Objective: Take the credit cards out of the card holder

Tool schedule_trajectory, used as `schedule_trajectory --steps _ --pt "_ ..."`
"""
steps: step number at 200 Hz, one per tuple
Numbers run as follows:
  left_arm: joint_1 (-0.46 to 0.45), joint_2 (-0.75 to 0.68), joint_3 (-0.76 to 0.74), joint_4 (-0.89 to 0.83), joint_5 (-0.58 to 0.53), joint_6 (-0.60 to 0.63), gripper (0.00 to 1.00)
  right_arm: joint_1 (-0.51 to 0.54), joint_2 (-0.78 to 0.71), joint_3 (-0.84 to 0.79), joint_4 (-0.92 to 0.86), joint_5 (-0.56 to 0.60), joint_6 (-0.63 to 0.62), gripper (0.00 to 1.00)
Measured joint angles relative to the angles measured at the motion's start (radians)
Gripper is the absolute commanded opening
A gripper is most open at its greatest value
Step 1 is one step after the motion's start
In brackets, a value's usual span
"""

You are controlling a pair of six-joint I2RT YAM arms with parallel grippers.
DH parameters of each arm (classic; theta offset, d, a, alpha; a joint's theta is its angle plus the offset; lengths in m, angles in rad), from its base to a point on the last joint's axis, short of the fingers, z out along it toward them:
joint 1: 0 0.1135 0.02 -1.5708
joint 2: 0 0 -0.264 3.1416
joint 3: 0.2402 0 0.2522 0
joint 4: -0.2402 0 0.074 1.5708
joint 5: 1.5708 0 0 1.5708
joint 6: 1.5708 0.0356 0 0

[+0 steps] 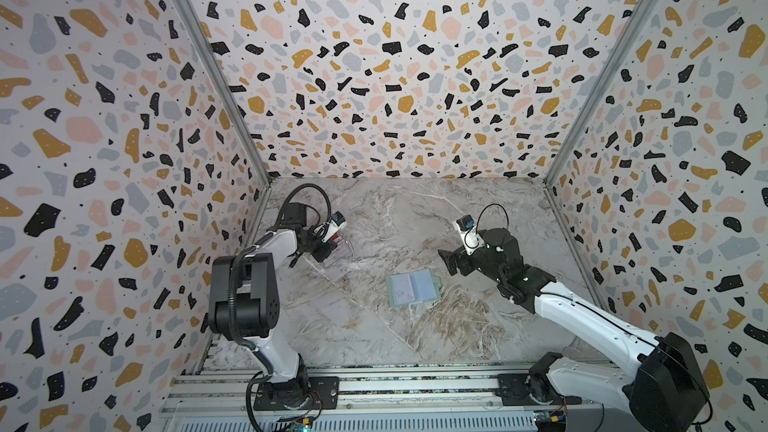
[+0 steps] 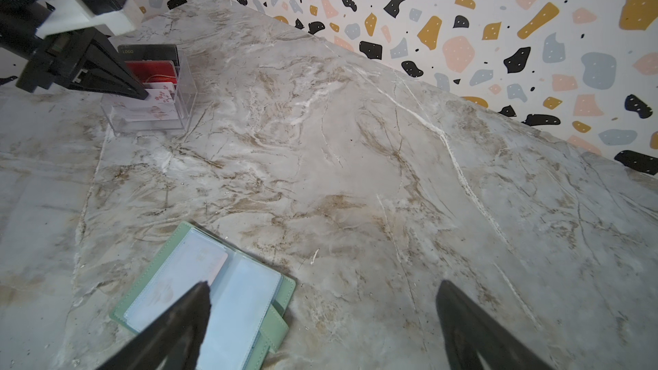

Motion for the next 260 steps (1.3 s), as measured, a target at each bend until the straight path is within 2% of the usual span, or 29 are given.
schedule_trajectory --steps 168,260 --pt "0.000 0.006 0.000 0.002 -0.018 -0.036 0.23 0.002 -0.058 -0.053 0.024 0.030 0.004 0.99" --pt "0.000 -0.064 -0.010 0.070 -0.077 -0.098 0.31 0.004 -0.050 -0.053 0.027 0.034 0.005 0.99"
